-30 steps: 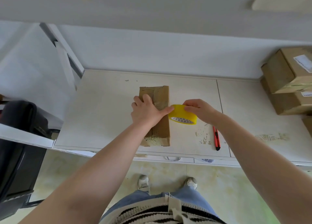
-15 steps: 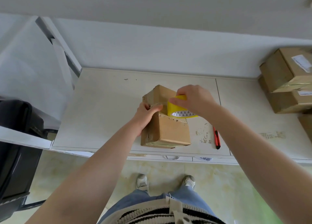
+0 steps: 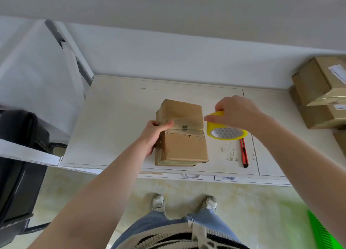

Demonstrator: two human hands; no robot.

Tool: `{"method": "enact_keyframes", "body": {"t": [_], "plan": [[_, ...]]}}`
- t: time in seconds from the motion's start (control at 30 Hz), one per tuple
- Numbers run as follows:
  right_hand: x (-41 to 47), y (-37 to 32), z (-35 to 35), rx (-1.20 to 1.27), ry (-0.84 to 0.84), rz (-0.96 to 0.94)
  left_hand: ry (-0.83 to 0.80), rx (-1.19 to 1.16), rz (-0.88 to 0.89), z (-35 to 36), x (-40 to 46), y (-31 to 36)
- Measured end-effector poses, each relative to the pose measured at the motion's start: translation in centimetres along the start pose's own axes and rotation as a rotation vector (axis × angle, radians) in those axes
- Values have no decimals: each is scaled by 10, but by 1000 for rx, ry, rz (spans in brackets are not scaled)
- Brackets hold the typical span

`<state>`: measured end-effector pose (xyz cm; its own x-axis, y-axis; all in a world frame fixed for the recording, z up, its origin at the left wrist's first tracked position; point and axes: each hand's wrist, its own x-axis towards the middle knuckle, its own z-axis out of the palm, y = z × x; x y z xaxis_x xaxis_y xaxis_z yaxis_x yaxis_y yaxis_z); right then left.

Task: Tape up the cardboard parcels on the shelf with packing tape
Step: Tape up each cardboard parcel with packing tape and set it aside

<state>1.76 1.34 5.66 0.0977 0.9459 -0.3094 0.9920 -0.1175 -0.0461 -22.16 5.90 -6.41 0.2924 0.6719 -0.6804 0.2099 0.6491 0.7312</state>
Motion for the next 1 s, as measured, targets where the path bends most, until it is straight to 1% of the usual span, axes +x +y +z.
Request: {"method": "enact_keyframes", "body": {"t": [0.1, 0.17, 0.3, 0.37, 0.43, 0.6, 0.7, 0.77, 0.83, 0.87, 0.93, 1.0], "plan": [[2, 14, 14, 100, -34, 76, -15, -14, -9, -3, 2, -2], [6, 15, 26, 170, -28, 102, 22, 7, 7, -6, 6, -5], [16, 5, 40, 185, -10, 83, 173, 295, 115, -14, 12, -16], [23, 4, 41, 158, -19, 97, 178, 374, 187, -14, 13, -18], [28, 5, 45, 139, -34, 105, 168, 435, 222, -12, 12, -18], [35, 7, 59, 158, -50, 121, 162, 553, 259, -12, 12, -18], [39, 10, 69, 182, -67, 129, 187, 621, 297, -9, 9, -18], [41, 12, 73, 208, -89, 137, 245, 636, 324, 0, 5, -15], [43, 12, 75, 212, -94, 129, 357, 597, 361, 15, 0, -11], [43, 11, 75, 203, -89, 125, 381, 569, 362, 24, -4, -7], [43, 11, 75, 191, -93, 125, 353, 516, 326, 41, -5, -3], [43, 12, 77, 212, -113, 132, 338, 511, 292, 48, -1, -3]]}}
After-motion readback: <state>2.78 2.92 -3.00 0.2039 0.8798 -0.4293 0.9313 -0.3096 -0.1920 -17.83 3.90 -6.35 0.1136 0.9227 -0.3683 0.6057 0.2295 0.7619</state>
